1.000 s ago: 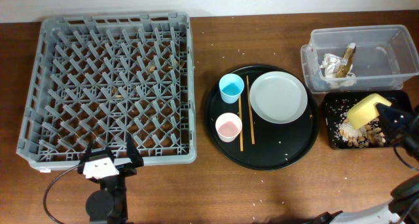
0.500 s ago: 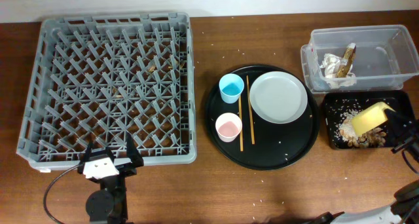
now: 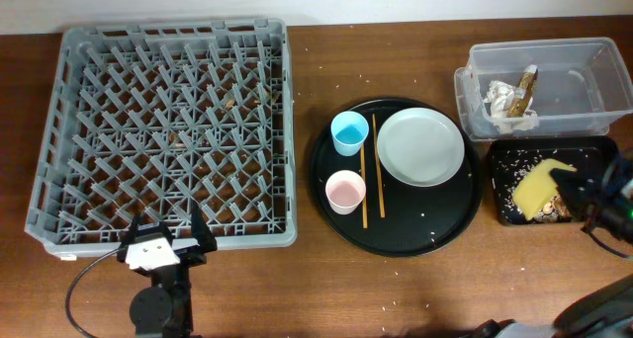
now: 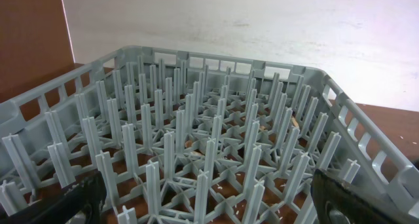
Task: Sort waste into correct bins and load items into the dishwasher rack
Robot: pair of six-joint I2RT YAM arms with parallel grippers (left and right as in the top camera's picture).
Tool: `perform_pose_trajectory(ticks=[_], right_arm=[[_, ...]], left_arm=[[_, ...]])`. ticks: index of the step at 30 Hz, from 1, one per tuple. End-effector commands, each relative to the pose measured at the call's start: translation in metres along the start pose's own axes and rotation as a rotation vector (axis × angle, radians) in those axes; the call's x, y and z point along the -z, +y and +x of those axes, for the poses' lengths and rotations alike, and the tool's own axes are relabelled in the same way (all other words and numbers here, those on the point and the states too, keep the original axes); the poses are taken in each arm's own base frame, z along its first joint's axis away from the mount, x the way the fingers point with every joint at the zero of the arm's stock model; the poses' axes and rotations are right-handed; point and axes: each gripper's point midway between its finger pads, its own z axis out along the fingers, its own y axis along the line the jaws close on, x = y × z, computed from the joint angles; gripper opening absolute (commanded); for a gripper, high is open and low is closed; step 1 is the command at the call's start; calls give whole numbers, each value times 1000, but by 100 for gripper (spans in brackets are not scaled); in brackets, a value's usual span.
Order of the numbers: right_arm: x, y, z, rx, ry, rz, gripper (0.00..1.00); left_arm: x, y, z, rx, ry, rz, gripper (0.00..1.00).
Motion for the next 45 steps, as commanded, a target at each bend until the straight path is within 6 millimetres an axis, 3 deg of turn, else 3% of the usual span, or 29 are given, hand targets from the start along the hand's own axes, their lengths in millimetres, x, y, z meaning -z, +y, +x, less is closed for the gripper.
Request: perform_pose_trajectory(ticks=[1, 3, 5, 9, 12, 16, 20, 21, 23, 25, 28, 30, 33, 35, 38, 40, 43, 45], right_arm=[[-16, 29, 32, 207, 95, 154, 4], [-35, 39, 62, 299, 202, 206, 4], [-77, 36, 110, 396, 406, 343, 4], [-113, 15, 140, 557, 469, 644, 4], [-127, -6, 158, 661, 478, 868, 4], [-164, -37, 196, 739, 628, 939, 4], [-172, -58, 205, 716, 699, 979, 14], [-174, -54, 209, 705, 708, 954, 20], [-179, -35, 212, 685, 724, 878, 21], [-183, -1, 210, 686, 729, 804, 25], [-193, 51, 205, 705, 693, 688, 41], [-200, 59, 202, 705, 661, 668, 57], [-212, 51, 210, 681, 648, 688, 57], [-224, 30, 218, 670, 646, 759, 57], [-234, 1, 225, 692, 675, 853, 52], [-238, -18, 224, 679, 680, 918, 43], [-242, -27, 224, 677, 687, 938, 7], [-244, -21, 226, 670, 692, 910, 4]], left_arm=[[0, 0, 2, -13, 6, 0, 100], [0, 0, 2, -13, 6, 0, 100], [0, 0, 2, -13, 6, 0, 100], [0, 0, 2, -13, 6, 0, 100], [0, 0, 2, -13, 6, 0, 100], [0, 0, 2, -13, 6, 0, 100], [0, 0, 2, -13, 6, 0, 100], [0, 0, 2, -13, 6, 0, 100], [0, 0, 2, -13, 6, 0, 100], [0, 0, 2, -13, 6, 0, 100], [0, 0, 2, -13, 6, 0, 100], [0, 0, 2, -13, 6, 0, 99], [0, 0, 2, -13, 6, 0, 100], [0, 0, 2, -13, 6, 0, 100], [0, 0, 2, -13, 6, 0, 100], [0, 0, 2, -13, 6, 0, 100], [0, 0, 2, -13, 6, 0, 100], [0, 0, 2, -13, 6, 0, 100]])
